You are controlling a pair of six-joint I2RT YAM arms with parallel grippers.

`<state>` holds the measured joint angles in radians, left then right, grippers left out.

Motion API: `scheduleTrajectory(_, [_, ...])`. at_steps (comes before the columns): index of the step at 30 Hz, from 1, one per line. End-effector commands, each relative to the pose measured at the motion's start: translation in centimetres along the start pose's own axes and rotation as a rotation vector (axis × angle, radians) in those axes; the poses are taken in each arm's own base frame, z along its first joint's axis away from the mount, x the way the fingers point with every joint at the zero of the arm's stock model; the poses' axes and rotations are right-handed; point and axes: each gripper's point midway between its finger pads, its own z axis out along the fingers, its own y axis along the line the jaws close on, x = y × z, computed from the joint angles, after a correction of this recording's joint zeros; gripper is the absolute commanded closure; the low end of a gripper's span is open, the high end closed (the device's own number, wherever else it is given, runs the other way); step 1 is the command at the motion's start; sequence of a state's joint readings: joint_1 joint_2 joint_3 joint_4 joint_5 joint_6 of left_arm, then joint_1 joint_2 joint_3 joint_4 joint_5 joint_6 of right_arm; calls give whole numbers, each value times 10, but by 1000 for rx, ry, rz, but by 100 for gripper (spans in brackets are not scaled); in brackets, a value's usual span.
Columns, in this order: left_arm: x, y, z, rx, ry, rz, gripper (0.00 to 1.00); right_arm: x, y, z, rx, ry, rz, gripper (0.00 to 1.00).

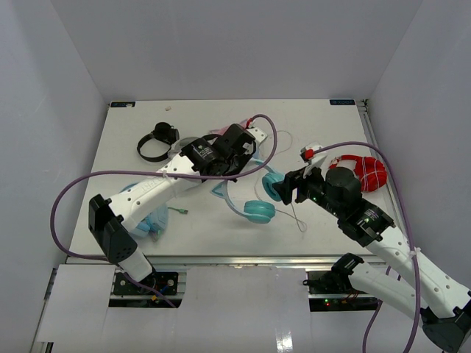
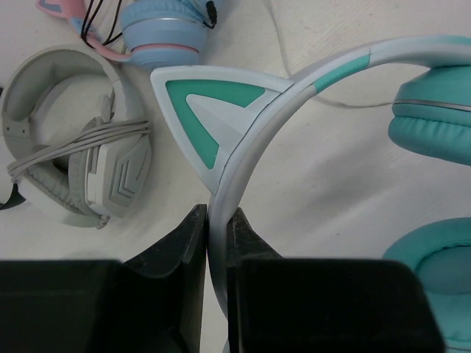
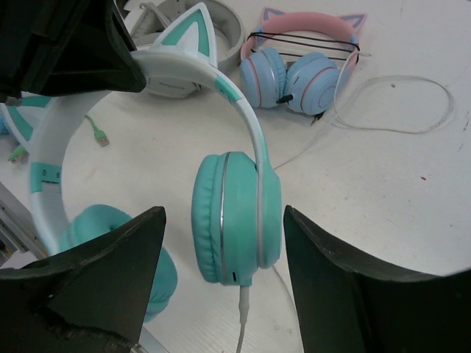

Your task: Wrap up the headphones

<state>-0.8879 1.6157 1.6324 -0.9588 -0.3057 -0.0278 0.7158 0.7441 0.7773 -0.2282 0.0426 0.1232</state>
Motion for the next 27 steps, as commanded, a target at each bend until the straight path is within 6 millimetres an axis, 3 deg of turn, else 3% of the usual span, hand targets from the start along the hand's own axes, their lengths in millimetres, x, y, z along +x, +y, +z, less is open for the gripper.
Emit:
scheduleTrajectory(1, [-26, 53, -58, -230, -135, -127, 100, -33, 23, -7, -121, -146, -26, 16])
scheduleTrajectory(7, [-36, 73, -114, -240, -251, -234, 100, -45, 46, -10, -257, -194, -84, 10])
scheduleTrajectory(13, [-50, 90, -179, -195, -446, -350, 100, -57, 31, -13, -187, -331, -239, 12])
scheduleTrajectory(17, [-49, 98, -218, -155, -550, -402, 100, -63, 37, -21, -215, -451, -290, 12])
scheduleTrajectory(23, [-42, 105, -253, -109, -661, -460, 100, -40, 55, -8, -338, -458, -297, 21])
scheduleTrajectory(27, [-44, 100, -288, 1, -779, -504, 100, -20, 68, 1, -432, -463, -276, 27])
